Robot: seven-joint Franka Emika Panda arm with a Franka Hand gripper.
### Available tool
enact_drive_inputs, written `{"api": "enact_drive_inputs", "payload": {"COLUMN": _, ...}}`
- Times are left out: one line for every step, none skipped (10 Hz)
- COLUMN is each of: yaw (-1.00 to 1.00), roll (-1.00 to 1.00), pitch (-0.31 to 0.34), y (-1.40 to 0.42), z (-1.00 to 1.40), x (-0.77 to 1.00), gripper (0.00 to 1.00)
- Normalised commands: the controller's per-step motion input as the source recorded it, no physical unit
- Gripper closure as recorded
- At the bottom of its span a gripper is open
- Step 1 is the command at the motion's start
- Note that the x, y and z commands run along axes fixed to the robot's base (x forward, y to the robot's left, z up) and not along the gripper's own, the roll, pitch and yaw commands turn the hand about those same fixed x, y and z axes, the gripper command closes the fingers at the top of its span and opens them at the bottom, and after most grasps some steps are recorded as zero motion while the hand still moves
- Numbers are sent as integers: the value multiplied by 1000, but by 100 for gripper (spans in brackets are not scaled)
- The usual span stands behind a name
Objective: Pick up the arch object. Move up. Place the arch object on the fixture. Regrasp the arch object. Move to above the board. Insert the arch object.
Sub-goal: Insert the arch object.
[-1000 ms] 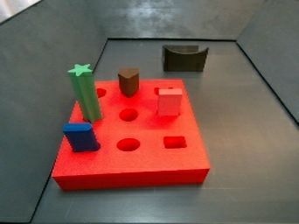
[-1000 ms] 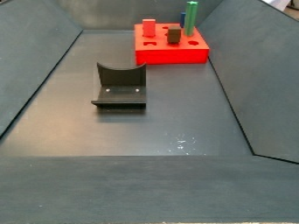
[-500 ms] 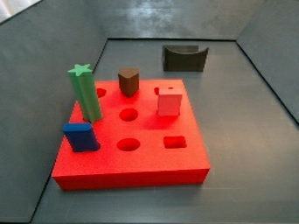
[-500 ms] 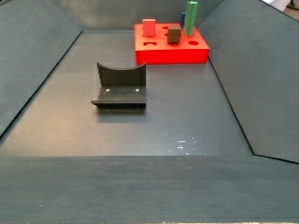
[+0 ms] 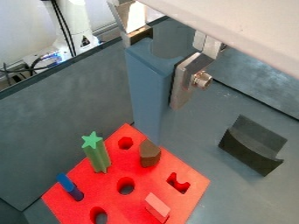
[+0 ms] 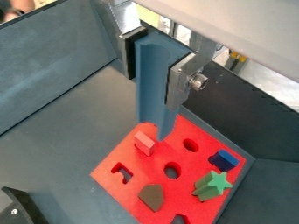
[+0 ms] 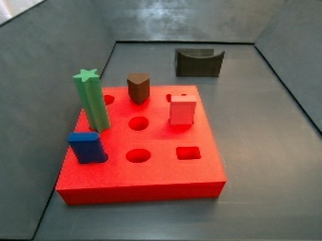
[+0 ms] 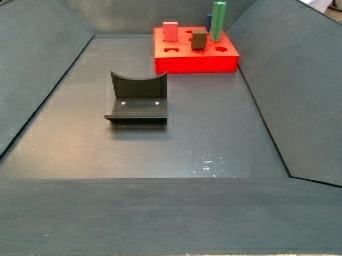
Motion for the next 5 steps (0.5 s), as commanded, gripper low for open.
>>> {"api": "enact_drive_inputs", "payload": {"yaw": 0, "roll": 0, "pitch": -13, "y": 0, "z": 0, "x": 0, "gripper": 100}}
{"api": "enact_drive_inputs", "payload": {"yaw": 0, "roll": -93, "pitch": 0, "y": 163, "z": 0, "x": 0, "gripper": 100}}
{"api": "enact_drive_inputs", "payload": {"yaw": 86, "roll": 0, "pitch": -59, "y": 160, "z": -514, "x": 0, "gripper": 100}}
{"api": "enact_drive_inputs", "payload": {"yaw": 246, "roll": -66, "pitch": -96, "y": 200, "z": -757, "x": 160, "gripper": 100}}
{"api": "enact_drive_inputs", "payload": {"yaw": 277, "roll": -74, "pitch": -59, "y": 126, "z": -854, "x": 366, "gripper": 100}}
